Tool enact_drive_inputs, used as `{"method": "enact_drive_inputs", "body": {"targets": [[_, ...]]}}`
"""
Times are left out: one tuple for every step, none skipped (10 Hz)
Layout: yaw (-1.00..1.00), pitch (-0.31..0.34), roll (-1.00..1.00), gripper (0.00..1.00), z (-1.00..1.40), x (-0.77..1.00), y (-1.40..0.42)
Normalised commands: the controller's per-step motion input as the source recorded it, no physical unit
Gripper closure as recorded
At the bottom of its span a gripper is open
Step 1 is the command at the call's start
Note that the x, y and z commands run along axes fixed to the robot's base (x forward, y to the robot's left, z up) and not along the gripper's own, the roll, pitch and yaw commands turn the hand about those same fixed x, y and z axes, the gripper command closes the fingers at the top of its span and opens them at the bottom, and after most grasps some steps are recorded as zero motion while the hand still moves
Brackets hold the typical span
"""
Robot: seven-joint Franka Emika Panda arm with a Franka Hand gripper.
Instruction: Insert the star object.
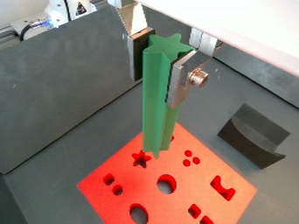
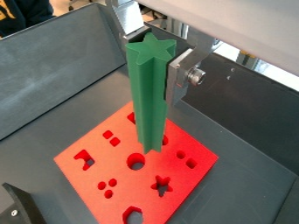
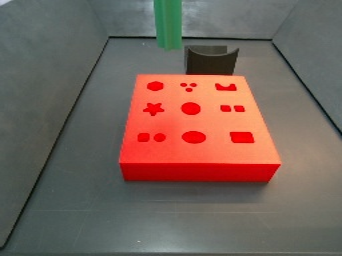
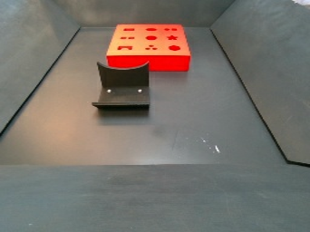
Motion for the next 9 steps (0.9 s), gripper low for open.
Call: {"method": "enact_drive_inputs", "body": {"targets": [[0.13,0.114,0.30,1.00,-0.18,0.14,-0.15],[0.57,0.141,0.23,1.00,-0.49,0.38,-0.05],[0.75,0.126,0.20,1.00,-0.58,0.29,0.00],[0.86,0.164,0.16,1.00,-0.51,0.00,0.00],[0.88,0.161,0.13,1.00,-0.51,0.00,0.00],[0.89,0.200,0.06,1.00,-0.50,0.00,0.00],[0.85,0.183,0.00,1.00,-0.41,-0.07,0.00],[0.77,0.070,-0.01,1.00,-0.19,-0.05,0.00],[0.61,0.000,-0.13,1.00,-0.20,0.00,-0.02]]}}
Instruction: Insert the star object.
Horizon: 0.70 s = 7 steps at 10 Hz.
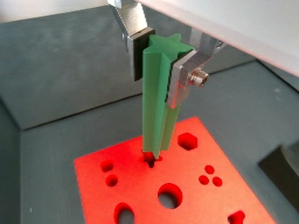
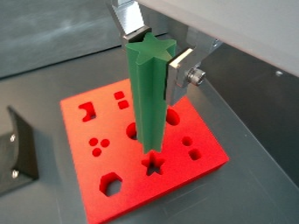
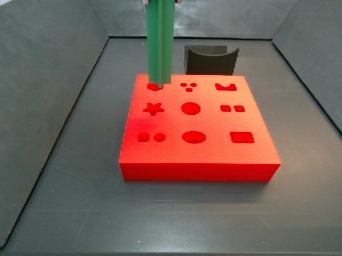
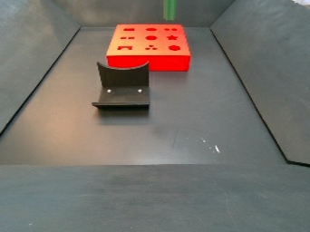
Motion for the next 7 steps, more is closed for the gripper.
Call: {"method": "enact_drive_inputs", "body": {"targets": [[0.48,-0.007,-0.12,1.00,-0.17,0.00,0.00],[0.27,-0.023,-0.03,1.00,-0.07,0.00,0.00],[0.15,0.000,-0.02,1.00,-0.07,0.00,0.00],[0.02,-0.044,-0.04,1.00,-0.11,0.00,0.00],[0.00,-0.170,-0.10,1.00,-0.41,0.00,0.00],[0.00,-0.204,-0.02,1.00,-0.54,0.00,0.00],[0.00,-0.206,0.00,1.00,-0.47,0.00,0.00]]}}
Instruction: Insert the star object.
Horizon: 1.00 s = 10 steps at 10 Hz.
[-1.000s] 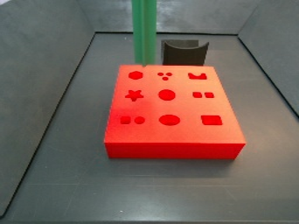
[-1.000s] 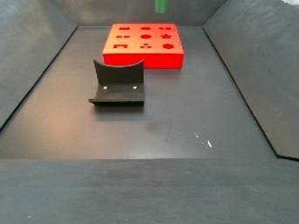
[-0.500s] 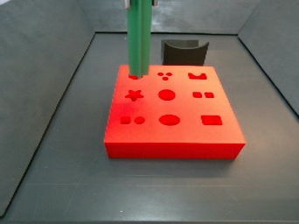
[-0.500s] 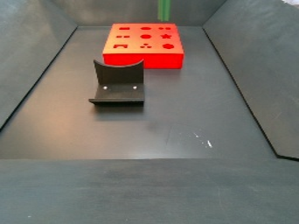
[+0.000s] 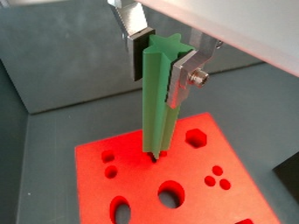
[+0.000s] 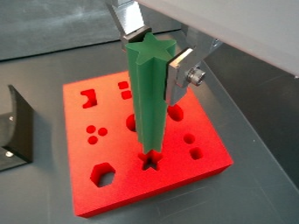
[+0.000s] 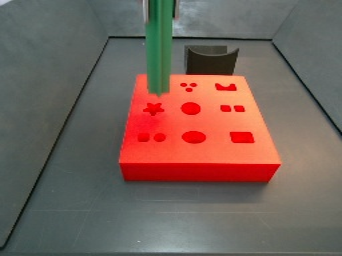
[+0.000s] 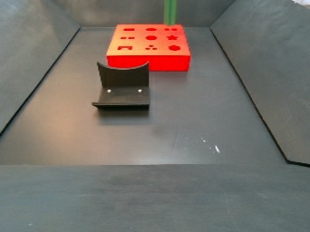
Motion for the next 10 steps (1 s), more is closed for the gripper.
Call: {"method": "enact_drive_inputs", "body": {"targets": [[0.01,-0.219,-0.02,1.00,-0.36,0.03,0.00],[0.03,-0.200,0.00,1.00,-0.17,0.00,0.00],[0.02,-0.109,0.18,1.00,0.00,0.10,0.00],[0.01,-0.011,0.39,1.00,0.06,0.06,-0.11],[0.01,0.000,0.45,1.00,0.00,0.03,-0.15],[0.00,0.000,0.49,1.00,-0.07,0.00,-0.17],[0.00,0.000,0.50,1.00,-0.11,0.00,-0.20],[0.00,0.004,0.33,1.00,-0.05,0.00,-0.15],[0.00,0.000,0.06,1.00,-0.33,0.00,0.00],[-0.07,0.029,-0.01,1.00,-0.48,-0.06,0.15]]}}
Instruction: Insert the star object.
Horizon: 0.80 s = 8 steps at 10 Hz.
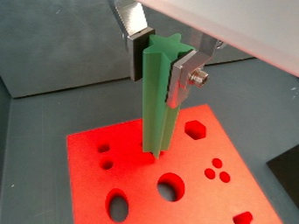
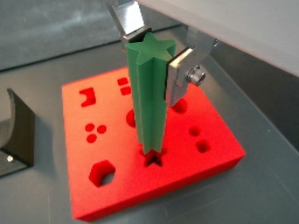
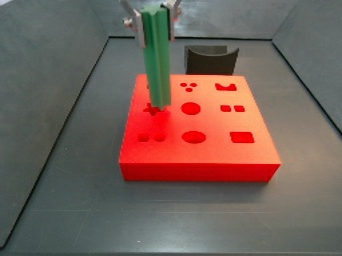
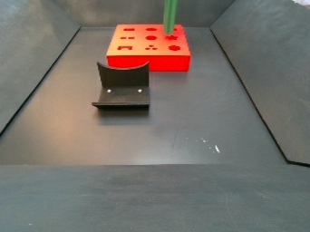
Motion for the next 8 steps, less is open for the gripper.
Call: {"method": "enact_drive_inputs", "body": {"targets": [[-0.05,0.116,-0.11,1.00,-0.49,-0.11,0.25],[0.00,0.126,-0.14,1.00,-0.30,-0.03,0.17],[0.00,0.036,-0.22,1.00,-0.16,0.00,0.02],[0.00,0.000,-0.25,1.00,-0.01,0.00,0.00],[-0.11,-0.013,-0.23,1.00,0.00,-0.15,-0.01],[-0.13,-0.011,-0.29,1.00,0.00,0.00,0.00],[-0.13,-0.040,-0.30,1.00,0.00,-0.05,0.00],[-0.15,-0.057,-0.31,1.00,0.04,-0.06,0.00]]}}
